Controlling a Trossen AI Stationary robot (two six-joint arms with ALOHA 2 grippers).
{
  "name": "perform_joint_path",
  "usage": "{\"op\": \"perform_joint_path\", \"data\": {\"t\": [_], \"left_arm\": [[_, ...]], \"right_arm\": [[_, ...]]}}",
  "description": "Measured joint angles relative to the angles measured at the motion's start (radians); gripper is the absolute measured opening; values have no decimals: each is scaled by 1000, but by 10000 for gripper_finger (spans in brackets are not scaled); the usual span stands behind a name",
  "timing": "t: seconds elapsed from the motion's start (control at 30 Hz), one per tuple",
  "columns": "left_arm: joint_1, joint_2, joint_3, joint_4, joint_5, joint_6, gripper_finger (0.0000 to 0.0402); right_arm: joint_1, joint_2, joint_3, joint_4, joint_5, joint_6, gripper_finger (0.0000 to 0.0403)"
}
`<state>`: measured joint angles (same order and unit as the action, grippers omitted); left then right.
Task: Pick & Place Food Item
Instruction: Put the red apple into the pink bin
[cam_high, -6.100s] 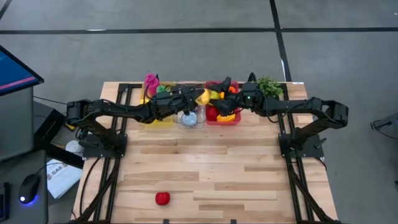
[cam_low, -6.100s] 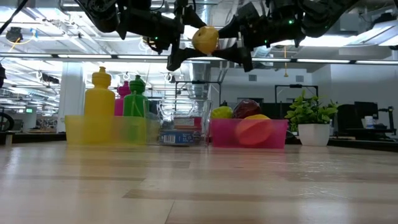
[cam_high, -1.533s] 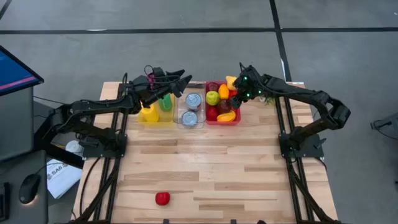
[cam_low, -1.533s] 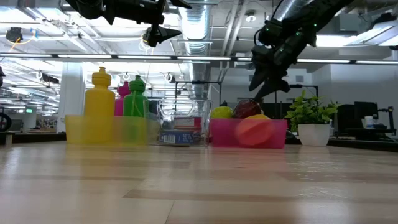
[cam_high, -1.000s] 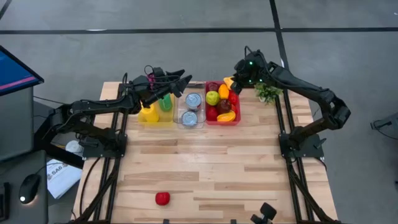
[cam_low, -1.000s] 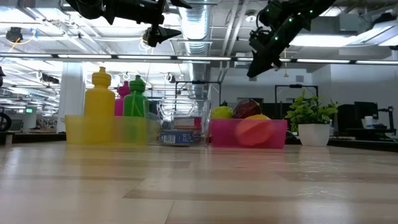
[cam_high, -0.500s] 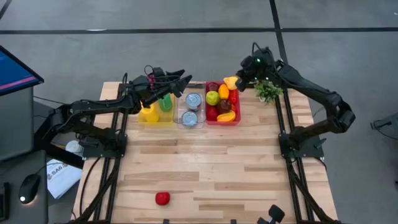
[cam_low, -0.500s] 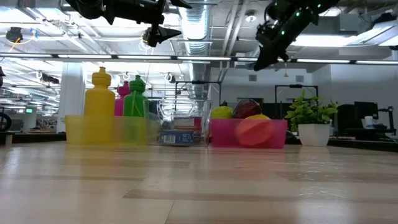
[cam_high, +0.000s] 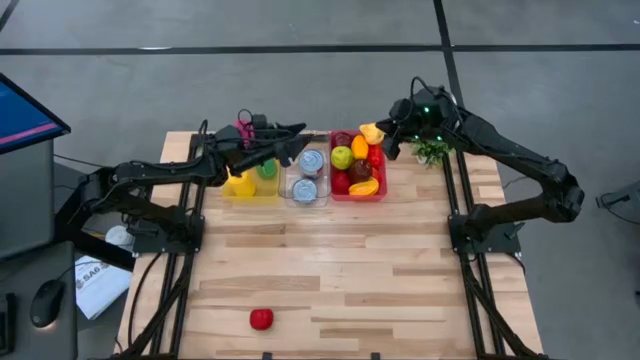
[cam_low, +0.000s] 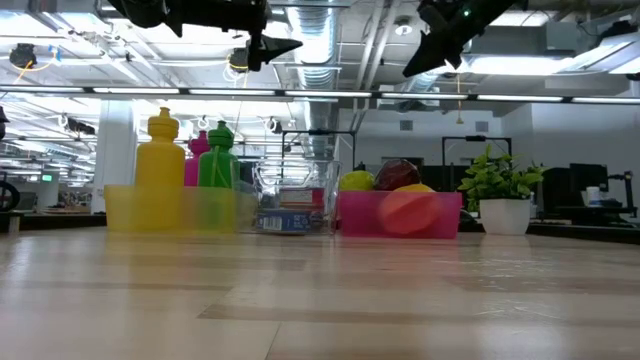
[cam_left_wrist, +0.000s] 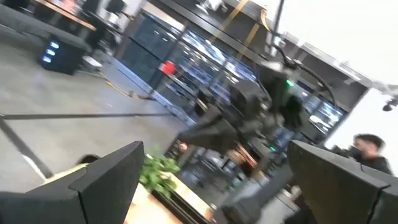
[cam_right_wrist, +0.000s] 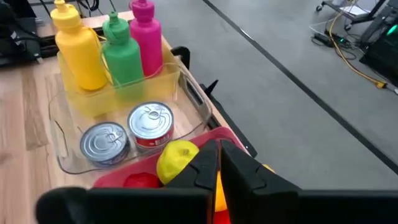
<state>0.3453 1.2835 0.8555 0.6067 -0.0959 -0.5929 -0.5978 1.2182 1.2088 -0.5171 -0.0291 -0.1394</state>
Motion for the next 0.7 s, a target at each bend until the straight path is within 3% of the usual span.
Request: {"op": "perform_joint_path", "data": {"t": [0.33,0.7], "left_arm": [[-102,0,0,-1,23,10,367],[-196,0,0,-2,-79,10,341]], "right_arm": [[33,1,0,2,0,0,8],[61,13,-2,4,0,-83,8]]}}
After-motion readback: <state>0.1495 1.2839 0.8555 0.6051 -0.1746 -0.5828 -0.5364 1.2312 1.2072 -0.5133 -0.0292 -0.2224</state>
